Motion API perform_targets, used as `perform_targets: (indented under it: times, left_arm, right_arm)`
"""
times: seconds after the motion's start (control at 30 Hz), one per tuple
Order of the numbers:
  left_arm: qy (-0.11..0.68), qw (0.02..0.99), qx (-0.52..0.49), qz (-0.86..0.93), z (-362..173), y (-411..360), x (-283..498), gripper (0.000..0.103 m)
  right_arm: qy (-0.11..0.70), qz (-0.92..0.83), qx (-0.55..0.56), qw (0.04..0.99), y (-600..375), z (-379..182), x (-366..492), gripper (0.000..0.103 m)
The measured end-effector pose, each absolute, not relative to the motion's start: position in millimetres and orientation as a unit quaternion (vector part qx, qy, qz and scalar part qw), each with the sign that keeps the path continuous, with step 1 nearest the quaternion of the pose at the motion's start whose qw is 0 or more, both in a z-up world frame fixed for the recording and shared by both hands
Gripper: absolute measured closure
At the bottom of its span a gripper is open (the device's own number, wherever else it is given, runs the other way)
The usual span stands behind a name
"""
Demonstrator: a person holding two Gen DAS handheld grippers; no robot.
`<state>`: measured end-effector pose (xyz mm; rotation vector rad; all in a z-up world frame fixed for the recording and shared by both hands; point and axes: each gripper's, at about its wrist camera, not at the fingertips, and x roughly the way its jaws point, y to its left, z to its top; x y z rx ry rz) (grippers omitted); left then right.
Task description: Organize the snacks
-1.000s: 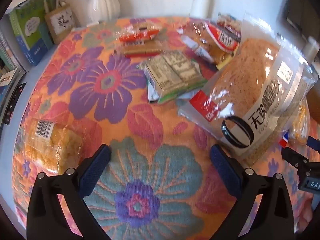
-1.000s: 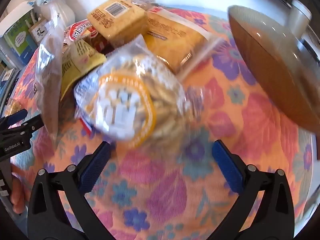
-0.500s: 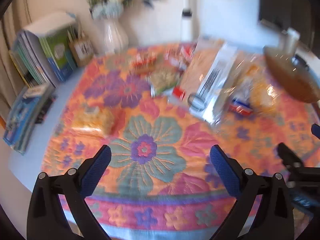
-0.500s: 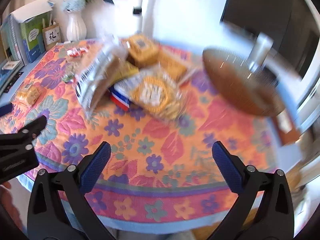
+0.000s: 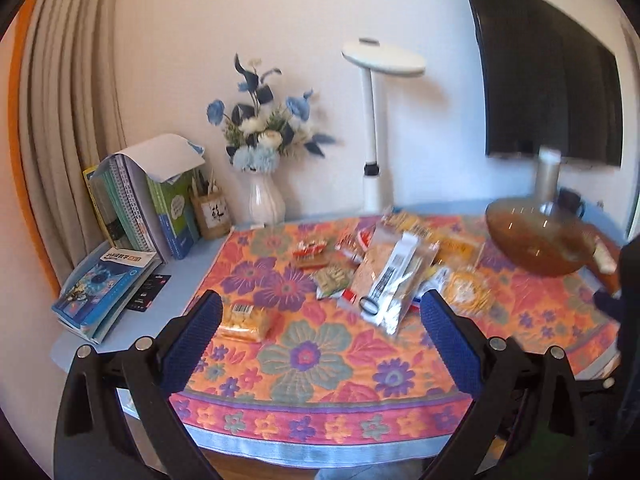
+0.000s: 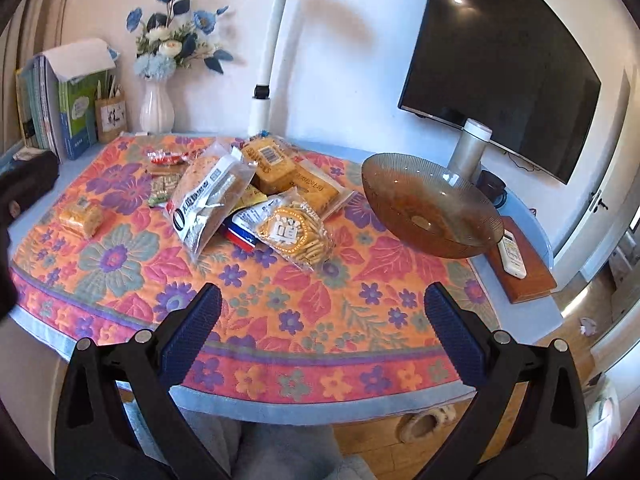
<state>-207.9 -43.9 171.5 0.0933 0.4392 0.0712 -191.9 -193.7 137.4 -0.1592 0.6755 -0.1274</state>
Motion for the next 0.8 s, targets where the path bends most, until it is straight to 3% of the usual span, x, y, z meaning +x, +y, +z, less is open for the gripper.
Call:
perform_targets:
  times: [0.13,0.8]
  left_arm:
    - [0.207,0.976,0.054,0.046,174.7,-44.6,-211.5,0.005]
    - [0.307,0.951,0.037,0.019,119.1,-39.7,-168.6,0.005]
  right_arm:
    - [0.319,-0.074,-0.071,0.942,-196.9,141.5,-198.4,0.003]
    - [0.360,-0.049,-0.055,0.930,-190.3,108.4,-170.8,0.003]
